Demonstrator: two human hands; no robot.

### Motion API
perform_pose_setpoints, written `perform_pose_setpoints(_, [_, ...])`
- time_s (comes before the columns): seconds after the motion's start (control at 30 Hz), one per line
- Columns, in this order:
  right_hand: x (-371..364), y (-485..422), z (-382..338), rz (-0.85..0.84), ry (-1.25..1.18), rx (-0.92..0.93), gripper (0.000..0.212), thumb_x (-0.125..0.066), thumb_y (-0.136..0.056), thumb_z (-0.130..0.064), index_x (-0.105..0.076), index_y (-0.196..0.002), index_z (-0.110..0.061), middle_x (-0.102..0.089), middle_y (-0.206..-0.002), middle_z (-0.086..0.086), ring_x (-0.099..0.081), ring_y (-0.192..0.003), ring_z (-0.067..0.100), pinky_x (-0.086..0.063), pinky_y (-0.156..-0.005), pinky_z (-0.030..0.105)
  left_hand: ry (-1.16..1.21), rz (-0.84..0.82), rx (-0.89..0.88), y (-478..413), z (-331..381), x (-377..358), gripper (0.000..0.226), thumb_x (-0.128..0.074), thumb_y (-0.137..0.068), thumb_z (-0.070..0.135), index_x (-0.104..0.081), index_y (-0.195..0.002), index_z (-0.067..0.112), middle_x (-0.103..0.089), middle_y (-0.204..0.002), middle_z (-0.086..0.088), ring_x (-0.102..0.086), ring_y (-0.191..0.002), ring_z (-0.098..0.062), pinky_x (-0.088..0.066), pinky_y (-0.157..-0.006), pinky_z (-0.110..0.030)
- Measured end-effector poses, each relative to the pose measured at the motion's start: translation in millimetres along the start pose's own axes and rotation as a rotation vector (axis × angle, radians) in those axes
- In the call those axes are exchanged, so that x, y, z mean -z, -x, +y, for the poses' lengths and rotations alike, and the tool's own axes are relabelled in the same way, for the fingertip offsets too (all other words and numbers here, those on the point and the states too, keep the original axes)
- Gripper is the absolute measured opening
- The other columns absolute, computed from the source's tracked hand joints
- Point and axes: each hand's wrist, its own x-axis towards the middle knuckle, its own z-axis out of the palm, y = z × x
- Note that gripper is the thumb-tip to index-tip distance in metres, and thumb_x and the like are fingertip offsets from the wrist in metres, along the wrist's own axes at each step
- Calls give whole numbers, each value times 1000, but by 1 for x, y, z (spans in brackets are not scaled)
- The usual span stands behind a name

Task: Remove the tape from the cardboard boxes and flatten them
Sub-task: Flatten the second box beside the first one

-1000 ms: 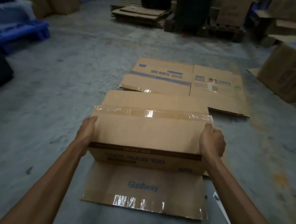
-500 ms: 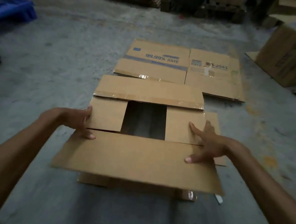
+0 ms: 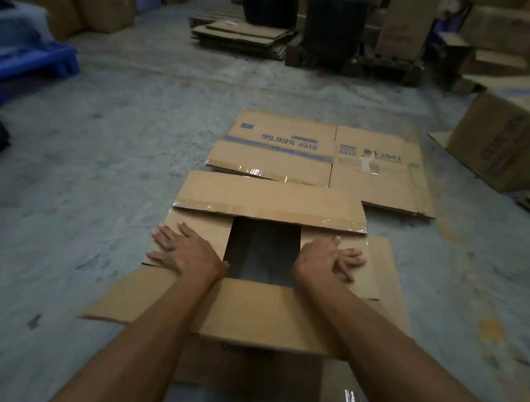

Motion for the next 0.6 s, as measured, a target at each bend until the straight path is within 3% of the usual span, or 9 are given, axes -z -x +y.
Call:
perform_pose_setpoints(0.1, [3,-14,-1,-9,-114,-66,70,-49,-101,-25,-12,-156,-3,-9,-161,30,-7,-141,63,-35,-102,73,74,27,-36,-10,-5,1,127,-64,-75,68,8,-154,0,10,-157,-36,6,-145,-54,-12,-112,-70])
perform_pose_setpoints(0.2, [12,-11,7,21,-98,-10,74,-67,-82,-28,-39,-145,-3,-22,-155,35,-18,-140,61,-27,-108,70,139,-56,-53,-15,-12,9,119,-59,-79,66,8,-154,3,9,-158,-34,5,-146,-52,-10,-113,-69])
perform_pose_setpoints(0.27, [18,-2,14,43,-70,60,56,-68,-83,-25,-52,-134,-7,-36,-149,32,-32,-137,54,-33,-110,63,201,-67,-32,-17,-15,8,114,-59,-80,65,2,-155,4,2,-159,-33,-1,-146,-51,-12,-114,-68])
perform_pose_setpoints(0.33, [34,6,27,100,-99,148,38,-63,-87,-24,-60,-123,-11,-54,-135,20,-49,-126,43,-44,-104,50,368,-90,-26,-24,-24,21,103,-51,-75,71,-23,-151,6,-24,-155,-29,-25,-141,-48,-26,-112,-63])
perform_pose_setpoints(0.4, [62,10,48,137,-169,223,34,-58,-88,-23,-59,-120,-8,-61,-126,16,-58,-117,36,-50,-93,37,603,-104,-99,-27,-40,53,78,-40,-74,66,-53,-128,10,-55,-130,-24,-54,-114,-42,-46,-97,-49])
perform_pose_setpoints(0.43, [77,13,59,138,-218,231,35,-57,-87,-21,-59,-119,-6,-64,-122,17,-62,-112,36,-52,-90,37,730,-128,-150,-25,-49,71,60,-40,-75,56,-60,-111,13,-62,-115,-23,-60,-98,-37,-48,-84,-41])
perform_pose_setpoints(0.5, [101,21,79,153,-369,230,36,-56,-80,-17,-62,-113,-3,-67,-109,19,-66,-97,37,-59,-82,43,890,-222,-209,-14,-63,100,31,-42,-72,42,-51,-88,18,-56,-86,-18,-50,-75,-29,-37,-62,-35])
perform_pose_setpoints(0.6, [128,41,93,256,-422,284,25,-55,-80,-13,-68,-99,-3,-67,-97,18,-65,-87,35,-58,-68,39,971,-250,-241,7,-77,121,13,-42,-74,29,-46,-79,18,-45,-73,-11,-41,-65,-26,-31,-53,-32])
